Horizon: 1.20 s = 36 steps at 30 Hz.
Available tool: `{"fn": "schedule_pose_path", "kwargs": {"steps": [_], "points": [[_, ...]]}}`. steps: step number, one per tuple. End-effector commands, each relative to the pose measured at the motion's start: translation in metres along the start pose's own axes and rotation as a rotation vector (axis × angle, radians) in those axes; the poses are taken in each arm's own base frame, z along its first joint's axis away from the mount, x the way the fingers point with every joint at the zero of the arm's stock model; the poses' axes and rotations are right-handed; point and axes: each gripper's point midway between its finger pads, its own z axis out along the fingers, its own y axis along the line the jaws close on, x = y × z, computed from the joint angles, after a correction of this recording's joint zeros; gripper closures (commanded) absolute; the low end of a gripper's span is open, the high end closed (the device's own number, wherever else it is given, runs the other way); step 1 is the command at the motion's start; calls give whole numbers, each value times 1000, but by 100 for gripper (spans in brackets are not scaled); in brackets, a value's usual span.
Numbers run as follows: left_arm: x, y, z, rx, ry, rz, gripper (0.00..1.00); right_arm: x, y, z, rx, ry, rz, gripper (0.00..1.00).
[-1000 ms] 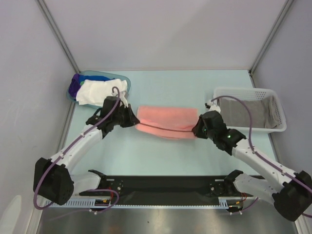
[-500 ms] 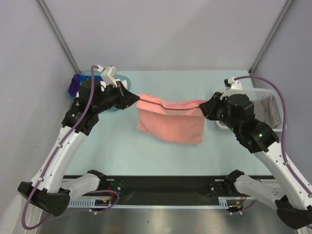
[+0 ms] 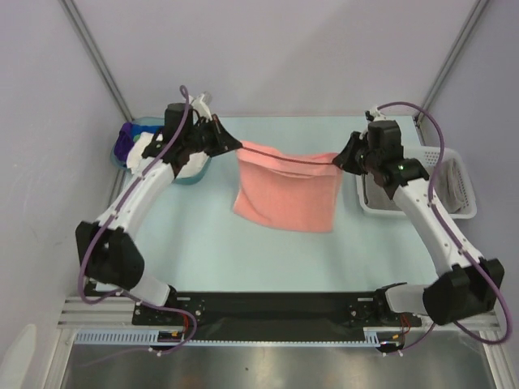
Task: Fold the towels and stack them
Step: Fold the towel
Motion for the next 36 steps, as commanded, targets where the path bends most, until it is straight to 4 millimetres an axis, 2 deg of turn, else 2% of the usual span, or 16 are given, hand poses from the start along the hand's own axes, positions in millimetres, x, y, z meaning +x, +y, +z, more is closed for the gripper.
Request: {"fn": "schedule_pose_path", "kwargs": {"steps": [1,2,5,8,11,15,16,18,20,21,23,25,26,29,31,36], "points": [[-62,-41,-1,113,-115,72,100,-60,24,0,-125,-113,-6,100],[-66,-37,3,108,-113,63,100,-73,31,-7,-148,-135,-6,100],[-69,-39,-4,105,-124,74,100,-76,28,-10,-129,-136,-3,100],[-48,-23,-7,79,-99,53,100,-65,23,-16,-119,-131,9,100],[-27,-6,-20,57,-105,30,100,-37,11,-18,-110,-107,36,100],[17,13,-26,35,-48,-29,100,13,0,-13,-121,-15,85,99],[43,30,-22,13,-13,-61,100,44,-11,-5,-101,48,105,99],[83,50,-24,-12,30,-116,100,75,-13,-7,-92,92,101,97],[109,65,-27,-47,61,-141,100,125,-29,-3,-58,188,134,93],[140,83,-30,-90,112,-177,99,136,-28,-9,-71,199,140,88],[161,90,-40,-108,117,-196,91,185,-35,-13,-54,296,157,78],[191,102,-49,-140,165,-236,82,208,-38,-24,-51,332,162,64],[194,100,-55,-139,157,-230,78,222,-40,-28,-47,362,156,58],[198,102,-67,-177,165,-215,57,229,-43,-43,-41,380,152,38],[190,97,-71,-186,156,-197,54,226,-45,-49,-29,375,137,28],[157,99,-57,-216,111,-157,51,201,-43,-35,14,309,117,30]]}}
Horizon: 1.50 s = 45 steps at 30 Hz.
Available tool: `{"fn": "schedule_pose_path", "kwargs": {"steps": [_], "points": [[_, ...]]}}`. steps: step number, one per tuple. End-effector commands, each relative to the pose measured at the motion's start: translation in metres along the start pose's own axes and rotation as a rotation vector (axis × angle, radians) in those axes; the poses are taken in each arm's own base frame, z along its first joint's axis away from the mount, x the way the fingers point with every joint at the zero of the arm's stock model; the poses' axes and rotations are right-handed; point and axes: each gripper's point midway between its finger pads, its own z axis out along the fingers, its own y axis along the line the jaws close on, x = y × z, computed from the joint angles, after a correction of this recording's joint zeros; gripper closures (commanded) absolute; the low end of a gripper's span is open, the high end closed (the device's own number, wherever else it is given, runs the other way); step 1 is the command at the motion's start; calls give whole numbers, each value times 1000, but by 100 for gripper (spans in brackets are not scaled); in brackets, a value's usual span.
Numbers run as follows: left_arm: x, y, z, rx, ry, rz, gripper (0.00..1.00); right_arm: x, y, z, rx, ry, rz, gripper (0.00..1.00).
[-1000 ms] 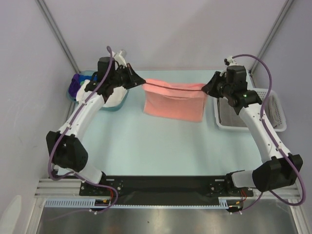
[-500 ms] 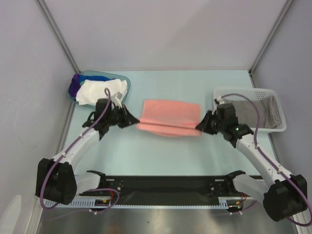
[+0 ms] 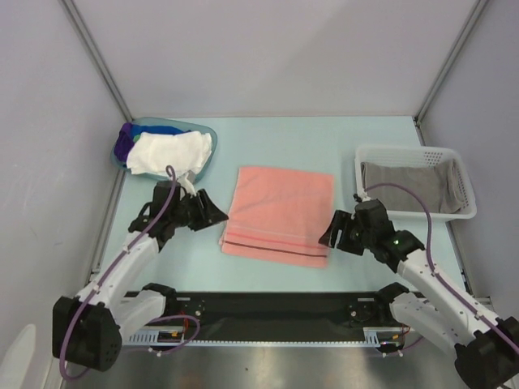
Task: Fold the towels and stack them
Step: Fold the towel
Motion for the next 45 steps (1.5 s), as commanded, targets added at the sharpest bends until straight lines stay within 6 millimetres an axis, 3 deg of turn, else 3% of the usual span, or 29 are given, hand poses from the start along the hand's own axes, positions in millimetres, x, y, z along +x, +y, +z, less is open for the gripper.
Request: {"fn": "schedule_pose_path", "kwargs": {"steps": [1,2,3,4,6,7,9,10,14,16,18,23,29,37,45], "points": [[-46,-14,6,-12,-92,61,52,-48,19,-2,18,-134,-17,30],[-56,-13,11,-30,-106,69,53,-56,15,7,57,-139,-13,34],[-72,-13,25,-42,-109,71,54,-76,15,10,88,-205,-18,40],[-82,-12,31,-61,-119,96,55,-93,22,10,91,-239,-36,40],[-97,-6,46,-108,-117,112,57,-108,20,29,142,-221,-39,43],[-104,-2,62,-119,-97,110,57,-127,26,30,152,-259,-52,43],[-111,2,75,-142,-73,120,58,-135,19,46,207,-246,-73,43],[-123,-6,82,-118,-74,146,58,-146,16,48,227,-270,-70,43],[-138,8,116,-189,-39,160,57,-174,4,58,300,-307,-68,43],[-152,0,124,-193,-36,198,56,-180,-5,69,341,-304,-77,43],[-160,4,139,-228,-13,216,56,-192,-5,75,342,-312,-72,43],[-168,13,163,-292,20,270,57,-204,-18,104,399,-271,-70,44],[-171,26,183,-335,39,292,59,-219,-30,117,470,-264,-79,44],[-173,20,203,-293,51,305,60,-220,-41,130,520,-245,-84,44],[-169,21,215,-269,54,291,62,-224,-47,130,537,-252,-80,42]]}}
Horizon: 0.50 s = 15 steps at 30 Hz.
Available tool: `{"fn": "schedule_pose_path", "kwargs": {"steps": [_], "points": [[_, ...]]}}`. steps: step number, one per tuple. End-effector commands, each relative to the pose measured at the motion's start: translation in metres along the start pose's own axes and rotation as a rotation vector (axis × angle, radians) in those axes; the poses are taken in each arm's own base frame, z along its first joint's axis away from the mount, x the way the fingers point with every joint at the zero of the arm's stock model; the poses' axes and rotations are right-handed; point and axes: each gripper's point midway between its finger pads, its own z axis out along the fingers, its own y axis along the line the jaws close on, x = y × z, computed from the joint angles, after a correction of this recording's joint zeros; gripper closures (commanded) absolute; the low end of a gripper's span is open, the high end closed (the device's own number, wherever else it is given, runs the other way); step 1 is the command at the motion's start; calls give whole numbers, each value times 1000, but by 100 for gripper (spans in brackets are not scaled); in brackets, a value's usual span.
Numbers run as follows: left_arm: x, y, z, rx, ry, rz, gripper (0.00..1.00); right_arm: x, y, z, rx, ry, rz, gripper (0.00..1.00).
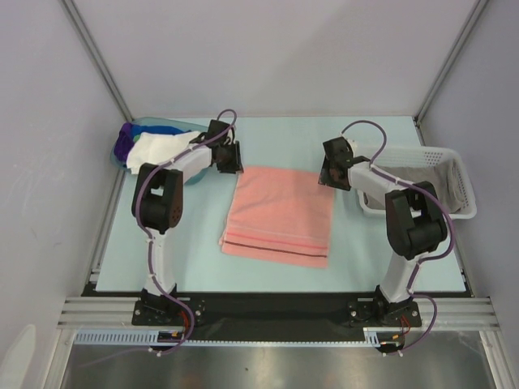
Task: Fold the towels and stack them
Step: Fold the towel
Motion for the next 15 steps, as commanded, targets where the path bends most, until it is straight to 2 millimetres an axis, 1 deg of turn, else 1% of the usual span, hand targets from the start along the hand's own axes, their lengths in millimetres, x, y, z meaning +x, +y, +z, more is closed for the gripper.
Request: {"fn": "schedule_pose_path", "kwargs": {"steps": [1,4,9,12,13,15], "points": [[-16,-15,4,50,-45,20,63,-24,1,-2,11,-60,11,41],[-15,-15,10,57,-38,12,65,-22,-1,4,12,-48,14,41],[-20,-23,13,97,-60,-4,69,-20,-1,12,1,-36,23,41],[-24,-24,14,103,-75,-9,74,-23,3,17,-17,-39,26,41],[-27,-26,13,108,-84,-9,78,-24,3,18,-17,-42,28,41],[-32,-28,10,112,-102,-6,82,-25,5,22,-20,-40,28,41]]}}
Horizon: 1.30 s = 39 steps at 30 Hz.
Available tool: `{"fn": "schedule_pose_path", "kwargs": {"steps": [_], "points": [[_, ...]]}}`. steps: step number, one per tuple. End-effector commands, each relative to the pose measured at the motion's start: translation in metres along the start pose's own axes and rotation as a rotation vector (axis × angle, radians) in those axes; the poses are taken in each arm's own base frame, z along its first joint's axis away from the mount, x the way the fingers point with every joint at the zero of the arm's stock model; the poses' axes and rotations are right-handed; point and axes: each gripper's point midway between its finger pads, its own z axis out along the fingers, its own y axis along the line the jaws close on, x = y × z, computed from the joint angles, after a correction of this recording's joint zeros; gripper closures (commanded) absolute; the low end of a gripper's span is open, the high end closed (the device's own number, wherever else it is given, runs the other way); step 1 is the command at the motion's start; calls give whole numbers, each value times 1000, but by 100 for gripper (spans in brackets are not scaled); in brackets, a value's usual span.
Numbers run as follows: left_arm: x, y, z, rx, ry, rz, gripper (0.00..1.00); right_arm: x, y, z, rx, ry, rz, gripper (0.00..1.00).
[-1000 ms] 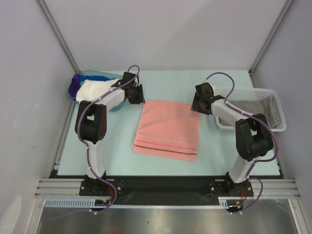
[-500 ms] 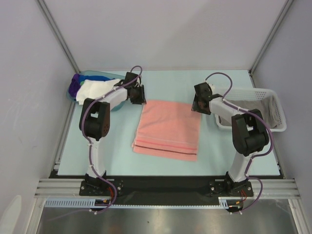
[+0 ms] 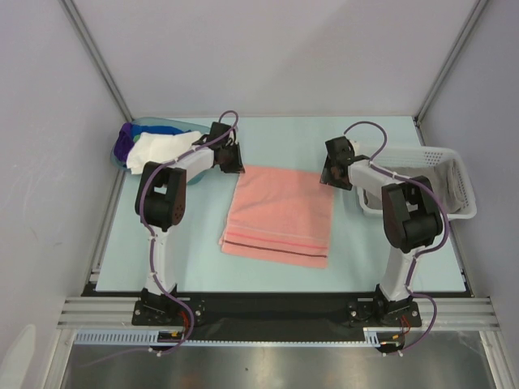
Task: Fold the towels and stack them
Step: Fold the towel
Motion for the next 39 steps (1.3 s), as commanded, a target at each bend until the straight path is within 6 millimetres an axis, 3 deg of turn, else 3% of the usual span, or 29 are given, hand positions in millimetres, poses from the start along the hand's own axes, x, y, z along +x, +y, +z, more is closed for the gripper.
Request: {"fn": "schedule_pose_path", "kwargs": {"steps": [1,6,17,26,31,39], "points": [[-35,-23,-8,64,-103,16,86,-26,13,2,-37,-62,14,42],[-45,-23,-9,66,-125,20,94,-31,17,6,-49,-64,23,48],[-63,-32,-12,100,-148,21,99,-34,23,22,-50,-54,29,48],[-69,-23,0,76,-152,31,71,-34,15,28,16,-44,21,48],[-69,-20,5,42,-134,31,63,-33,16,23,30,-51,10,46],[-56,-14,15,-1,-102,56,60,-25,11,30,57,-35,2,43]]}}
